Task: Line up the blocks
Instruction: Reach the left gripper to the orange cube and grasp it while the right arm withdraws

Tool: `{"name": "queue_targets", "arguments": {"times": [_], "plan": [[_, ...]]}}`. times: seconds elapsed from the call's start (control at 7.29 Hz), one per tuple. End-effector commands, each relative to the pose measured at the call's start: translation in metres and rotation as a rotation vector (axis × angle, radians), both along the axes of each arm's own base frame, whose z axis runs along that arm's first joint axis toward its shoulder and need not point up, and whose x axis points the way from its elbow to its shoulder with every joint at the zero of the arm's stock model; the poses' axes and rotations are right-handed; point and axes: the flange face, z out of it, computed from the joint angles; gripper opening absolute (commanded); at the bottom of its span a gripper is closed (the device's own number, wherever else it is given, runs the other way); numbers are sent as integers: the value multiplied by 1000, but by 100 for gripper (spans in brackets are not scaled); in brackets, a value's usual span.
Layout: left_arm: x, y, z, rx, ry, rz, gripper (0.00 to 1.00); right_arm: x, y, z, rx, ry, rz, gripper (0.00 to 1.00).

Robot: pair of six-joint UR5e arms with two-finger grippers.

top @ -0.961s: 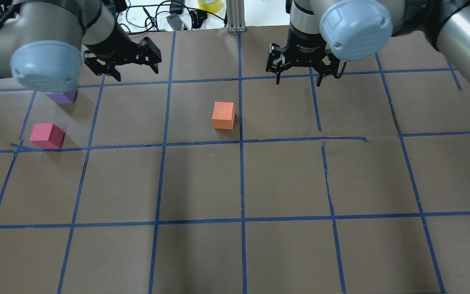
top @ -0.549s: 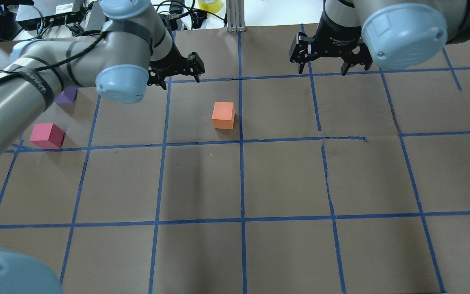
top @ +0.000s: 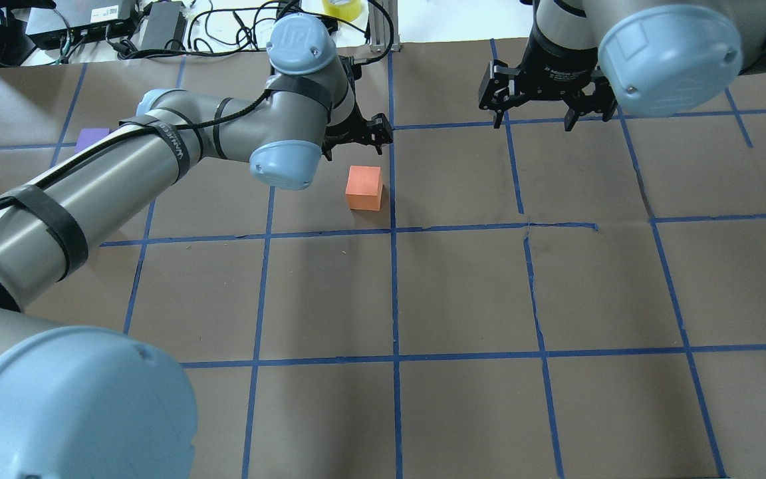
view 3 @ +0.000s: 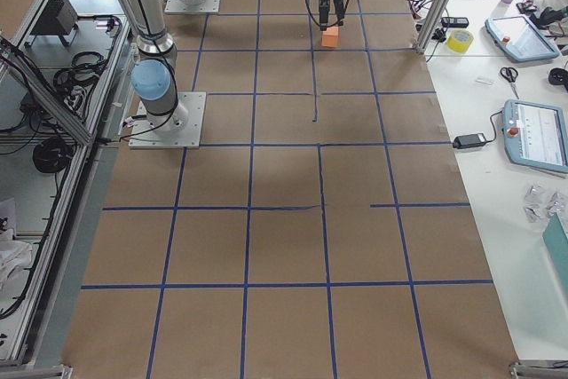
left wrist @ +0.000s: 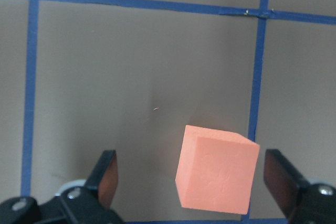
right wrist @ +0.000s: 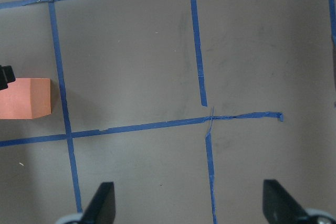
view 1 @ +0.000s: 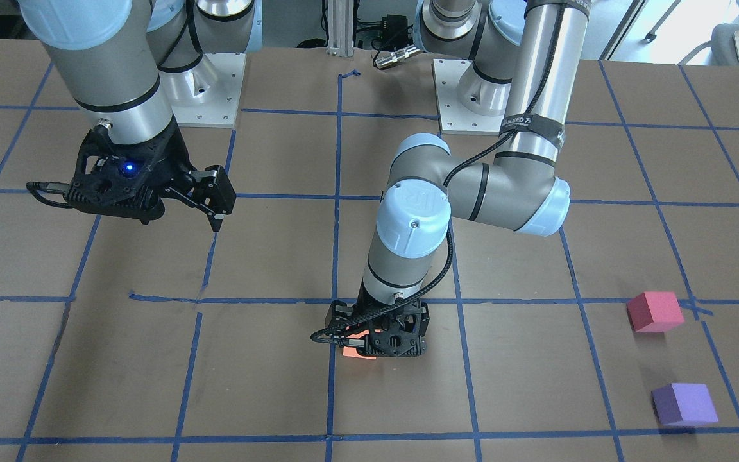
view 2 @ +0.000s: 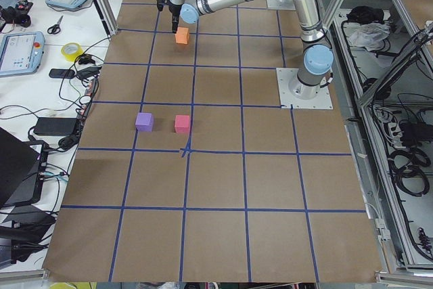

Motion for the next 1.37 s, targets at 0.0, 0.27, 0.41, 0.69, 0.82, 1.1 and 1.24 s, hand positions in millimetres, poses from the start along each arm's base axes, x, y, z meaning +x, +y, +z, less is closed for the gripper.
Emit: {"name": "queue_targets", "arguments": {"times": [0.0,0.27,0.41,0.69,0.82,1.1,1.24], "plan": [[-8,-5,-31,67,-23,-26,100,-7,-5,-5,6,-8,-16,100],[-6,-1,-44,133,-58,-22,100,-41,-13,-9,29,-37,-35,100],[-10,2,-52,155,-53,-31,100,-64,-15,-16,33,-40,70,100],[-16,4,-57,161,-59,-41,100,-77,-15,-20,43,-34,112,100],[-15,4,-57,161,-60,-38,78,-76,-13,-19,45,-36,111,100],[-15,5,-55,163,-60,-31,28,-69,0,-5,41,-35,117,100],[-13,5,-40,141,-65,-38,18,-67,15,7,57,-42,116,100]]}}
